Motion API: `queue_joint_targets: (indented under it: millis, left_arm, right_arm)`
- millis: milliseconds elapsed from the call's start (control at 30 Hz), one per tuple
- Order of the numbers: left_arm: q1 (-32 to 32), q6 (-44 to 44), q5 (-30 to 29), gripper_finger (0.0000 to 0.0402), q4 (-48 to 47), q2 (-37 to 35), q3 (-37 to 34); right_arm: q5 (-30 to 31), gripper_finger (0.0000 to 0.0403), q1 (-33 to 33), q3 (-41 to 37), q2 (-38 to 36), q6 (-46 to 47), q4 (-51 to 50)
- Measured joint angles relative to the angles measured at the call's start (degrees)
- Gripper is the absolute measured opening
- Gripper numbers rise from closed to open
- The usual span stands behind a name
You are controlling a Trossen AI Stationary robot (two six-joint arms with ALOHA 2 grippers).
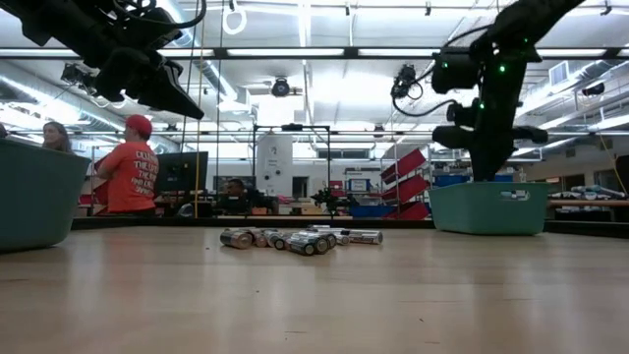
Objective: Sort batteries
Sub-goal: Put the black battery into the green bin
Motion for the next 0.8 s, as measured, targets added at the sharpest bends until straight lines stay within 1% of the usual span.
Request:
queue_joint_targets:
  millis: [100, 200, 567, 800]
  left_arm:
    - [0.0, 0.0, 0.0, 0.0002, -0.1, 0.0, 0.0]
    - [0.0, -0.4, 0.0, 0.0002, -0.1, 0.0, 0.0]
    - [0.0, -0.6, 0.0, 0.0002, -0.7, 0.0, 0.0]
    - [0.0, -0.6, 0.0, 0.0002, -1.0, 0.0, 0.0]
  right_arm:
    - [-0.9, 0.0038, -0.8, -1.2, 1.2, 0.0, 3.1]
    - [-0.9, 0.0038, -1.9, -1.8, 2.6, -0.1, 4.3]
    - [-0.9, 0.0038, -4.0, -2.3, 6.7, -0.9, 5.7]
    - [-0.9, 0.0039, -4.4, -2.3, 6.9, -2.1, 6.0]
